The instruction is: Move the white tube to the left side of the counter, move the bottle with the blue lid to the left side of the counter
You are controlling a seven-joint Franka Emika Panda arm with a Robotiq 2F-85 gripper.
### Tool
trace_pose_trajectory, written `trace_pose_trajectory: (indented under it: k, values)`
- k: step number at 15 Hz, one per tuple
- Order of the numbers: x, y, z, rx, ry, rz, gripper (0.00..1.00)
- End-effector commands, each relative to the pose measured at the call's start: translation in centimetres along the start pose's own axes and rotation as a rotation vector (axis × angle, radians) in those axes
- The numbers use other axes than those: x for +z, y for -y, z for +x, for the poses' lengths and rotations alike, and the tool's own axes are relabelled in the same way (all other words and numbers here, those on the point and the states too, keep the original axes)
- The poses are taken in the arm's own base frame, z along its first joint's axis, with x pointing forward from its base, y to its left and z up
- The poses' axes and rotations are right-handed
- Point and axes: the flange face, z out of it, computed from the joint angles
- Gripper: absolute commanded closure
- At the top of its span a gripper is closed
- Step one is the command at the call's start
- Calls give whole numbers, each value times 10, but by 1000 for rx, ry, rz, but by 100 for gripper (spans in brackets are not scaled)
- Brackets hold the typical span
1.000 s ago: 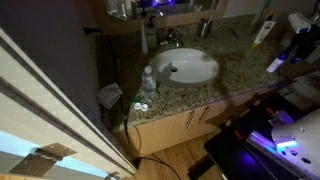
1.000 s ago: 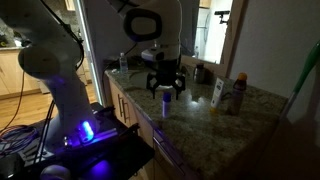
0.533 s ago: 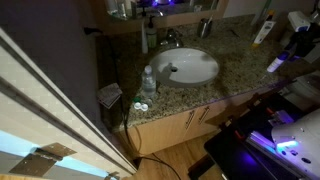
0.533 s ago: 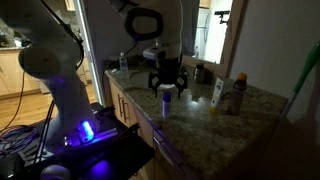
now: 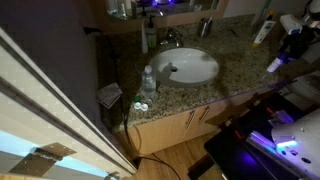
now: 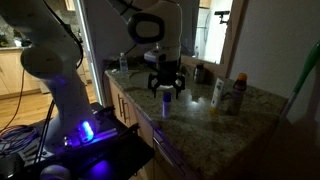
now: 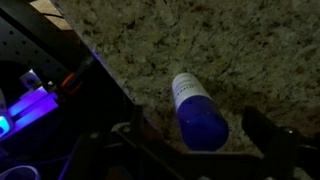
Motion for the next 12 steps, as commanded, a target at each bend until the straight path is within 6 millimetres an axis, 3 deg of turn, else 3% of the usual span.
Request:
trace_pose_trajectory:
  k: [1, 8, 9, 11, 12]
  values:
    - [-2, 1, 5, -2, 8, -1, 27]
    - [-2, 0, 12, -5, 5, 4, 77]
    - [-1, -3, 6, 42, 2, 18, 84]
    - [-5, -4, 4, 53, 0, 14, 85]
    - [-18, 1, 3, 37, 17, 20, 85]
